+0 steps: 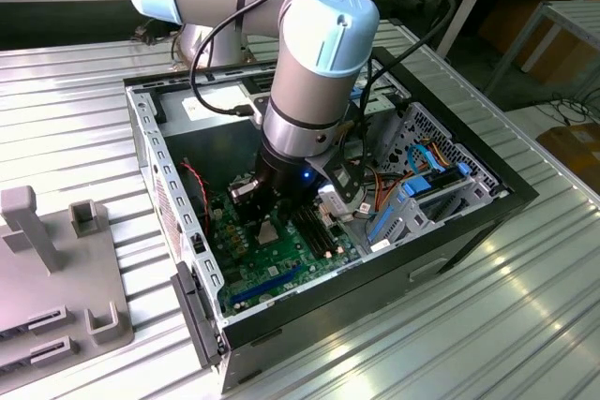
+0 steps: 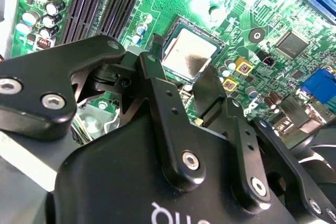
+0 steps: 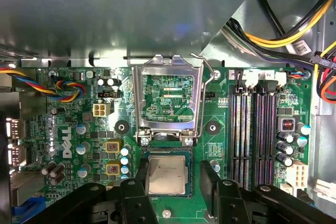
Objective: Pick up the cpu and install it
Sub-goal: 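Place the cpu into insertion slot, then close the cpu cover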
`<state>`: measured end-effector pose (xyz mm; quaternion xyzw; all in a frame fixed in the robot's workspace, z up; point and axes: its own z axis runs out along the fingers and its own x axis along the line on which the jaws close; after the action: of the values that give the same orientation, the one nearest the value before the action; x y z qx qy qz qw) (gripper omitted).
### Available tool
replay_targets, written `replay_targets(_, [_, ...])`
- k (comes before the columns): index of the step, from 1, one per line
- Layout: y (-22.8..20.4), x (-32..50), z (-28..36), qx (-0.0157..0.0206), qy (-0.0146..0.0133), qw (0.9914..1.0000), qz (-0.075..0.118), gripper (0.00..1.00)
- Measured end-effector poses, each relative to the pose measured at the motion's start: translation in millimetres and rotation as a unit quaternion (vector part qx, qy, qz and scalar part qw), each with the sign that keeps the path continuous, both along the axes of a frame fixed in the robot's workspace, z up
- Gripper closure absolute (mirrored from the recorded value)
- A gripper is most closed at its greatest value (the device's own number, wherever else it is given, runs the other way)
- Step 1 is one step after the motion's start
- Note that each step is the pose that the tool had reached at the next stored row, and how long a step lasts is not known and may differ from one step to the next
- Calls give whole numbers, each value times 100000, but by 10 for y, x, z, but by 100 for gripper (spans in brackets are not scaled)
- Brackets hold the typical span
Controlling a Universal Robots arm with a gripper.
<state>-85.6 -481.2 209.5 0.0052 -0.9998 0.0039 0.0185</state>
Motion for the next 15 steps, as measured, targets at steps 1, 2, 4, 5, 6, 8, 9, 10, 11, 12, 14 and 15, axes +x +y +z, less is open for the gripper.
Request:
replay_targets(1, [0, 0, 0, -2, 1, 100000, 0, 50])
replay_targets(2, [-1, 0, 7, -18, 7, 100000, -2, 57])
replay_targets(4, [0, 0, 41, -3, 1, 100000, -2, 69])
replay_targets(5, [0, 0, 73, -4, 1, 100000, -1, 75])
replay_targets(6, [0, -3, 97, -3, 0, 100000, 5, 75])
replay_targets(8, [0, -15, 118, 2, 0, 100000, 0, 87])
replay_targets(9, [-1, -23, 118, 8, -4, 100000, 2, 89])
replay_targets(10, [-1, -33, 119, 3, 0, 100000, -1, 89])
replay_targets(11, [-1, -38, 119, 4, -3, 100000, 0, 89])
replay_targets(12, [-1, -38, 120, 0, -2, 100000, 2, 89])
replay_targets(14, [-1, -40, 119, 1, -1, 100000, 1, 89])
replay_targets(15, [-1, -41, 120, -1, 0, 100000, 2, 89])
